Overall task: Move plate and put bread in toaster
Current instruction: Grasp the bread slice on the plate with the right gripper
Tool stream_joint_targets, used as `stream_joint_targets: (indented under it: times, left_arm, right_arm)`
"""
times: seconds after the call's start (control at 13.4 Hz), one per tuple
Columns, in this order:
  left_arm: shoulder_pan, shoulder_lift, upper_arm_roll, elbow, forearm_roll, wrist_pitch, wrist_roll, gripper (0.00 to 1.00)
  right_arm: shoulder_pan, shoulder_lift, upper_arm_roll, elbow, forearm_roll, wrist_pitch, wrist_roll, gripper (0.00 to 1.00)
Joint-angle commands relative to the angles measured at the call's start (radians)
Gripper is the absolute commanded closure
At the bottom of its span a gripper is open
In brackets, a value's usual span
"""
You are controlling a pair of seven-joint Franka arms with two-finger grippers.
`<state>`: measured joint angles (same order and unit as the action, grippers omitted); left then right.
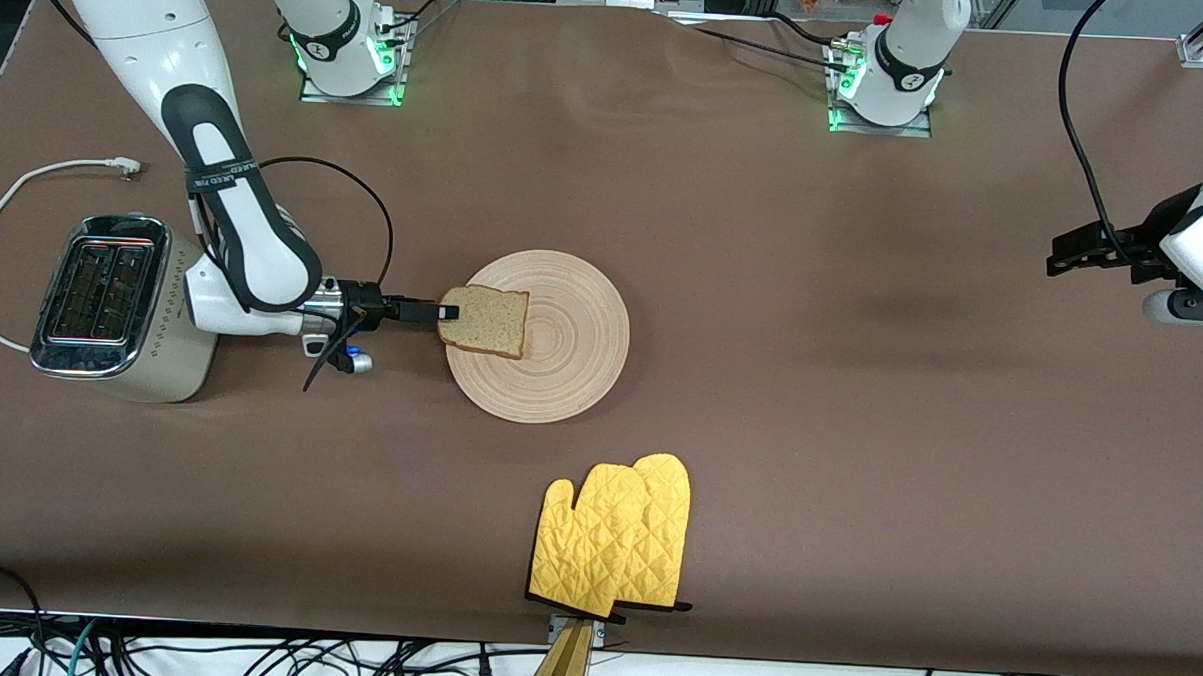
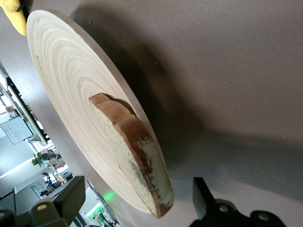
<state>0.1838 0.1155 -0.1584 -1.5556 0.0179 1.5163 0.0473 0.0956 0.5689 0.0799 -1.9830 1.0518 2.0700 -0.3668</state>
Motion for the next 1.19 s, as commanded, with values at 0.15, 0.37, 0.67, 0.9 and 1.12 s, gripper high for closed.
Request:
stream_joint_targets:
  times: [0.15,0.37,0.67,0.9,1.12]
  left_arm:
    - [0.008,-0.008,-0.003,-0.011,-0.035,-0.002,-0.006,0.00]
    - [0.008,-0.007,-0.003,-0.012,-0.035,-0.002,-0.006,0.00]
    - [0.008,-0.007,-0.003,-0.012,-0.035,-0.002,-0.006,0.00]
    - [0.010,-0.007,-0.003,-0.012,-0.036,-0.002,-0.006,0.00]
    - [0.011,-0.005,-0.003,-0.014,-0.049,-0.002,-0.006,0.00]
  right_arm:
    - [0.010,-0.006,0.003,-0.010,0.031,0.012,-0.034,0.57]
    - [0.010,-0.004,0.001,-0.005,0.028,0.005,-0.053,1.00]
    - [0.009,-0.006,0.001,0.006,0.017,0.005,-0.104,1.00]
    - [0.009,-0.012,-0.002,0.032,-0.033,0.005,-0.115,1.00]
    - [-0.002,-0.047,-0.020,0.087,-0.172,-0.019,-0.084,1.00]
